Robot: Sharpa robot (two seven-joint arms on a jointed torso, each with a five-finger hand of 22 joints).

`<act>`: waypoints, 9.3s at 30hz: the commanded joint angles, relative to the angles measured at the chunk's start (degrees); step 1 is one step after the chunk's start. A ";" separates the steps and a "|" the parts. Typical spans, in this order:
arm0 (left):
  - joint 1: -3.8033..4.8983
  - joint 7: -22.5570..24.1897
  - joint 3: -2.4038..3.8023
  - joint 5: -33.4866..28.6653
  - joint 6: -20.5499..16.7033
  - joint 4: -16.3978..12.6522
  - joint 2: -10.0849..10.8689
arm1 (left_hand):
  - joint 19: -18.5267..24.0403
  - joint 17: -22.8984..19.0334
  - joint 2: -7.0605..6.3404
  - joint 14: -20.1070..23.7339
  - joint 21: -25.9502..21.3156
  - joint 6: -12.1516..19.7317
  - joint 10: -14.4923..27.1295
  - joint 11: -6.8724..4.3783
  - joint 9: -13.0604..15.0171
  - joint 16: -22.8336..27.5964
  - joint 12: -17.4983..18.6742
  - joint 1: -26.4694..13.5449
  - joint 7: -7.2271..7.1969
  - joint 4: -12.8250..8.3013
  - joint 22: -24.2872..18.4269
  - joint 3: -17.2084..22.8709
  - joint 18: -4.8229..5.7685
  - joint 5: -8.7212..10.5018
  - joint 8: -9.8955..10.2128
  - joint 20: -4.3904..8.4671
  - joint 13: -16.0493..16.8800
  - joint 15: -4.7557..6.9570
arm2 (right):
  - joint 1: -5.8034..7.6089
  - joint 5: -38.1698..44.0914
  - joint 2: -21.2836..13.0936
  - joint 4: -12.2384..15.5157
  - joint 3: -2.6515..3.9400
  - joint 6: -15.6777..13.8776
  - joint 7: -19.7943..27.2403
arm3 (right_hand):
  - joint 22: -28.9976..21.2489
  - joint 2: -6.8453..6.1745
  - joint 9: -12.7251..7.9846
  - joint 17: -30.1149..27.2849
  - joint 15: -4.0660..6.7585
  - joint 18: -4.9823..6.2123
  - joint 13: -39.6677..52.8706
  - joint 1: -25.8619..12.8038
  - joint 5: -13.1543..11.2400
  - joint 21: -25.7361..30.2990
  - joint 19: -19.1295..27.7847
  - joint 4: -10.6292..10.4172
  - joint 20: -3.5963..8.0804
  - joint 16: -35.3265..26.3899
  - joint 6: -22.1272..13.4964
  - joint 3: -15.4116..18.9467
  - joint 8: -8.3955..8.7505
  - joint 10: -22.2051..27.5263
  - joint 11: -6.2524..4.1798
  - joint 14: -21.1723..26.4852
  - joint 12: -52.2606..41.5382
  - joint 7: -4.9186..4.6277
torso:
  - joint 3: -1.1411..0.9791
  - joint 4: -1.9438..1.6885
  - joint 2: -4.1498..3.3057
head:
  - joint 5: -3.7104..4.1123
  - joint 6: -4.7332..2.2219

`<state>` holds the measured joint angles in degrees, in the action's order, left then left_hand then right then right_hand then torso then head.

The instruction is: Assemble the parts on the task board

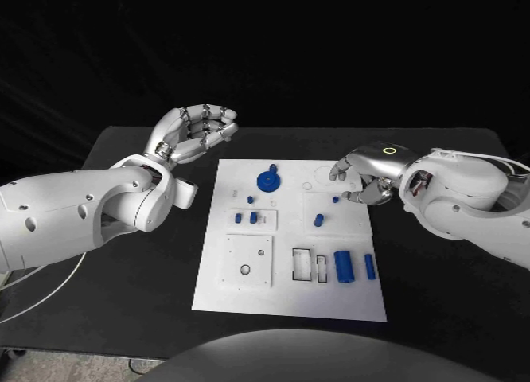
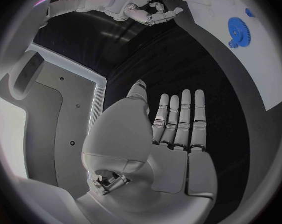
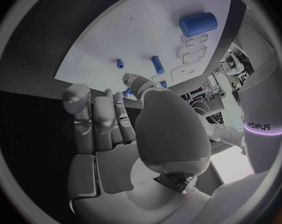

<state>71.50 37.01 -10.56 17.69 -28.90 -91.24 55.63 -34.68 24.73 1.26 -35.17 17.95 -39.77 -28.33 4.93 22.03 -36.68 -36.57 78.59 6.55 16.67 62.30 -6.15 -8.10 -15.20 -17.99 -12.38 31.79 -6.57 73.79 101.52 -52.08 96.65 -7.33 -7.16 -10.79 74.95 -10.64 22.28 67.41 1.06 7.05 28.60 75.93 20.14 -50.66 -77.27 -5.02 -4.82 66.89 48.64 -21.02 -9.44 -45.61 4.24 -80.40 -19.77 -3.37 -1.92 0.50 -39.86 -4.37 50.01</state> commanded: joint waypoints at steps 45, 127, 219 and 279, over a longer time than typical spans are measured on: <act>-0.51 1.04 -0.81 -4.77 10.68 1.22 -0.73 | -4.68 -5.98 4.71 0.53 -7.30 1.52 3.08 1.84 -7.72 3.00 -2.49 8.85 1.11 -0.25 -3.95 -4.86 -1.77 -9.22 0.69 -2.24 -11.18 -2.13 | -5.16 1.98 4.85 -7.49 0.04 -3.65 3.63 | 6.48 2.95 -0.28 -1.47 0.99 -0.54 -6.70 1.23 0.12 -2.00 -0.97 0.43 0.69 1.33 10.43 0.17 -1.17 -9.80 -1.00 -0.05 1.25 -1.47 | 0.06 -0.24 0.07 | 0.35 -0.01; -1.26 -2.78 -0.95 -4.10 11.98 3.50 -3.20 | -5.46 -6.40 5.59 -0.15 -8.12 1.22 2.69 2.91 -8.86 2.19 -3.14 11.16 1.81 -0.43 -3.85 -4.69 -1.48 -11.79 0.47 -2.80 -12.76 -3.19 | -7.02 -3.77 13.38 4.10 0.52 -7.51 6.57 | 5.52 4.14 2.51 -6.65 0.23 0.18 -9.86 5.64 2.84 2.42 0.30 4.96 0.13 -2.60 10.71 -1.08 -0.94 -18.74 -1.26 1.12 2.07 -3.51 | 0.13 -1.05 0.39 | -4.79 -0.01; -1.63 -4.38 -1.10 -3.71 12.47 4.67 -4.32 | -5.59 -6.53 5.93 -0.40 -8.36 1.04 2.52 3.03 -9.20 1.91 -3.24 12.53 1.92 -0.69 -3.69 -4.17 -1.42 -11.91 0.34 -2.80 -13.30 -3.26 | -14.79 -2.86 15.26 -0.91 0.51 -6.69 8.07 | 4.89 3.88 0.70 -9.12 -0.85 0.44 -10.66 6.37 -3.61 5.22 1.80 4.52 -0.57 -4.35 7.14 -0.57 3.20 -16.41 -0.01 2.85 3.67 -4.81 | 0.02 -1.00 0.51 | -7.25 -0.01; -2.09 -4.83 -1.12 -3.71 12.51 5.26 -4.56 | -5.71 -6.58 6.39 -0.78 -8.43 0.98 2.35 3.32 -9.43 1.61 -3.30 13.01 2.12 -0.56 -3.52 -3.83 -1.32 -12.11 0.30 -2.83 -13.64 -3.40 | -2.95 -2.49 -1.33 4.44 0.51 -0.11 0.63 | 2.65 2.73 -8.37 -17.20 -2.05 2.08 -11.42 5.04 -12.89 18.96 6.22 -5.99 -2.19 -7.93 1.93 10.08 5.77 1.24 2.22 9.63 -0.96 -4.40 | -0.02 -0.87 0.50 | -4.73 -0.01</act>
<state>69.41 31.97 -11.70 13.72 -17.25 -85.95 51.20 -40.05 18.23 7.63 -35.65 9.76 -38.80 -25.88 7.80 12.66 -34.84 -39.51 91.16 8.18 16.03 58.70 -10.33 -8.89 -26.95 -17.49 -15.24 18.20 -9.74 71.03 97.20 -53.39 101.24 -6.80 -11.08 -8.22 74.91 -8.01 14.08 50.42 -1.01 8.00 17.26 81.70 7.44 -32.05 -71.32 -10.78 -6.97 59.19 50.90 -11.00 -3.97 -44.75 6.40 -71.10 -20.99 -7.80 -1.92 -0.34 -39.35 -9.16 50.01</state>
